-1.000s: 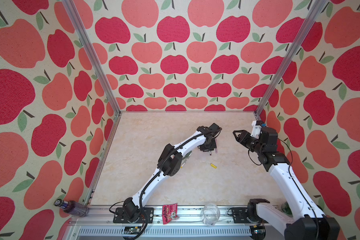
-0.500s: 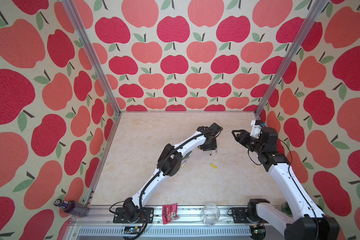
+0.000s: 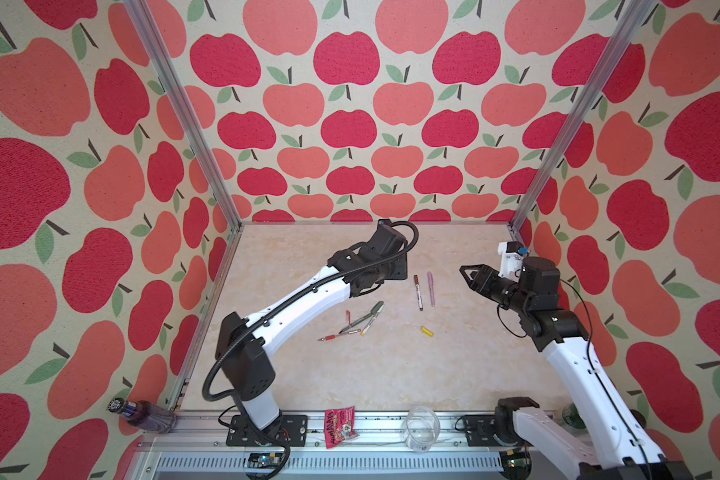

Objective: Insert the pens into the pen caps
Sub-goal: 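Open the left gripper and lift it off the capped marker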

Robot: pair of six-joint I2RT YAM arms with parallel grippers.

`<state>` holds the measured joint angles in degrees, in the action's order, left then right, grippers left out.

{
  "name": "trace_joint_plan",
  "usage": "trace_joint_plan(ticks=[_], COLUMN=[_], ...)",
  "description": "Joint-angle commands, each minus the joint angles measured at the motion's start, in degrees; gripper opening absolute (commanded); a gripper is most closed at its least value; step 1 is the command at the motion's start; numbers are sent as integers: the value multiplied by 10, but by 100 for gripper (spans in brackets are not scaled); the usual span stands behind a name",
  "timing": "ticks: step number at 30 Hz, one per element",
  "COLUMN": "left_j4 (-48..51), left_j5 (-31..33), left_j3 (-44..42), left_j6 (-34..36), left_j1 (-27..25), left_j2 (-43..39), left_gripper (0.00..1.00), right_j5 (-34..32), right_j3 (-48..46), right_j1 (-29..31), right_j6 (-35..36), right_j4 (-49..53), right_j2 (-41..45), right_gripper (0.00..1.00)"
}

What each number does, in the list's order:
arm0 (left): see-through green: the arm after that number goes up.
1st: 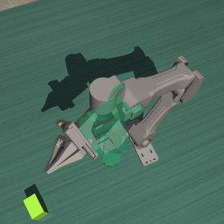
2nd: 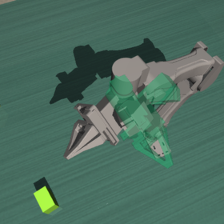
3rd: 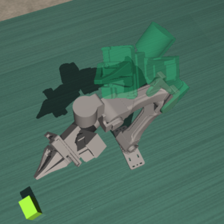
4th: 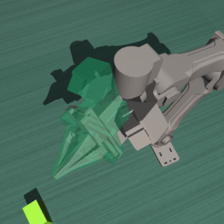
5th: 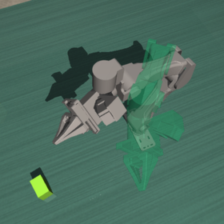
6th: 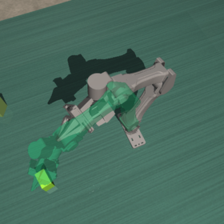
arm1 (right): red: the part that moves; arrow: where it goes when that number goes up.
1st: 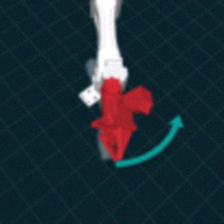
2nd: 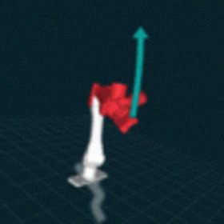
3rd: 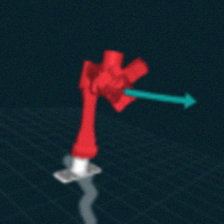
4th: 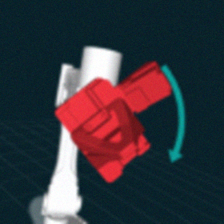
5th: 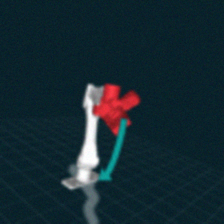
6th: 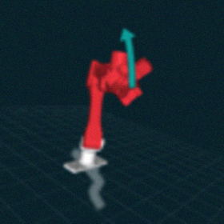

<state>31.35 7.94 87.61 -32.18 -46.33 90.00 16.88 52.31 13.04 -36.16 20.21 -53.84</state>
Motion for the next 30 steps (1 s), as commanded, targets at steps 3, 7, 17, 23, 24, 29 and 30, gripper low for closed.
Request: trace_joint_plan(ticks=[3, 7, 17, 23, 24, 29, 30], left_j4=[-48, -44, -60, -93, -100, -109, -115], left_j5=[-5, -84, -226, -225, -223, -216, -217], left_j3=[-162, -273, -417, -451, -456, -468, -472], left_j6=[26, 11, -42, -72, -74, -78, -78], left_j1=[75, 177, 339, 350, 350, 351, 350], left_j2=[-162, -286, -350, -317, -314, -304, -302], left_gripper=[73, 84, 92, 92, 92, 92, 92], right_j5=[-93, -131, -167, -230, -237, -241, -242], right_j3=[54, 93, 156, 200, 212, 303, 313], right_j1=[105, 189, 291, 336, 346, 380, 386], right_j6=[29, 29, 22, -60, -66, -93, -93], right_j4=[86, 124, 127, 119, 117, 163, 163], right_j2=[-41, -113, -306, -425, -449, -552, -566], right_gripper=[52, 51, 50, 46, 46, 43, 43])
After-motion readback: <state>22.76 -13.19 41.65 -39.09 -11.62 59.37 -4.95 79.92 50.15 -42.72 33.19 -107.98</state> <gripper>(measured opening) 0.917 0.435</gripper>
